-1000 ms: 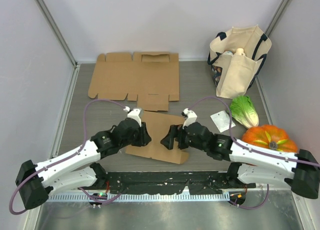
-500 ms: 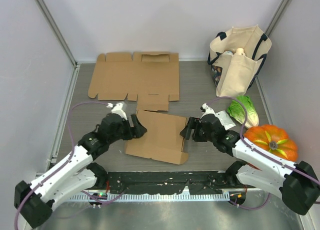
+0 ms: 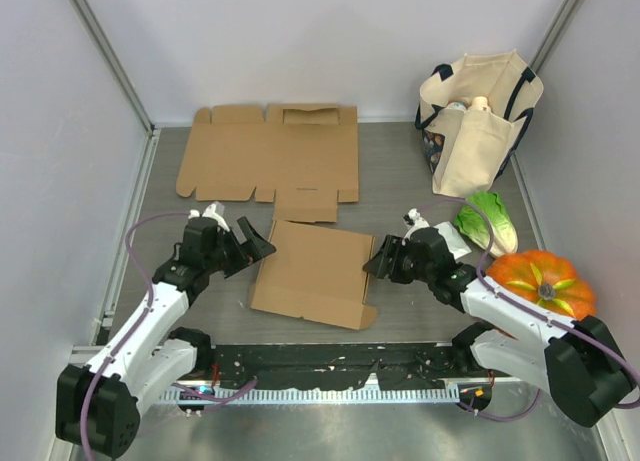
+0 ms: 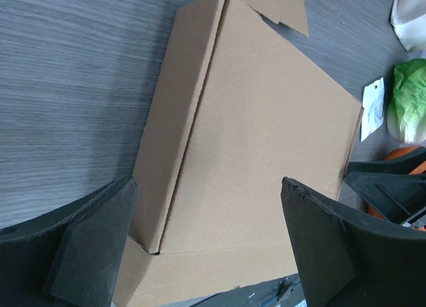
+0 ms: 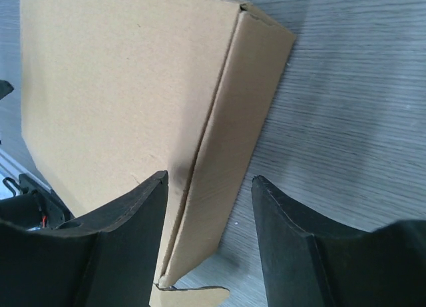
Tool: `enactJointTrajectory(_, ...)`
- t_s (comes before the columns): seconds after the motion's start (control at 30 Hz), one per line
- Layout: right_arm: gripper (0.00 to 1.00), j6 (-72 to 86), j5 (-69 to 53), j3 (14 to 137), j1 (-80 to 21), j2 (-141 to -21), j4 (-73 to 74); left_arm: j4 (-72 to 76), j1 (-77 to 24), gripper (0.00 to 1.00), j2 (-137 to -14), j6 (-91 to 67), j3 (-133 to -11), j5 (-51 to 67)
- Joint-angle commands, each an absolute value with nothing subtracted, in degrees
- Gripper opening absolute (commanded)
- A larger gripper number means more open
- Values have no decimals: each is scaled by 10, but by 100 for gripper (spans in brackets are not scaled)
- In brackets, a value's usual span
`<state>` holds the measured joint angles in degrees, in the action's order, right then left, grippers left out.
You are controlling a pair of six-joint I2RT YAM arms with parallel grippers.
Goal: Fold the paper box
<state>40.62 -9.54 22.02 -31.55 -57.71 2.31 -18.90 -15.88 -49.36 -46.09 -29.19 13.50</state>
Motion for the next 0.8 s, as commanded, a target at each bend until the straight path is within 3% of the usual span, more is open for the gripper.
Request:
enactJointTrajectory(0.0,59,396,-133,227,-306,-599,-51,-117,-146,94,-529,-463,-290,152)
enactJointTrajectory(0.1,54,397,-133,230,-297,-629,-55,-96,-139,92,-576,-455,-290,181)
enactJointTrajectory(0.17,36,402,-144,226,-277,-638,-53,-85,-129,89,-619,-453,-289,206)
enactJointTrajectory(0.2,34,408,-151,219,-268,-638,-52,-77,-122,88,-629,-451,-289,229)
enactJointTrajectory(0.6,31,397,-242,193,-148,-674,-4,18,-121,95,-658,-466,-236,323)
enactJointTrajectory(0.77,23,402,-295,171,-102,-716,-40,43,-121,94,-662,-475,-230,336)
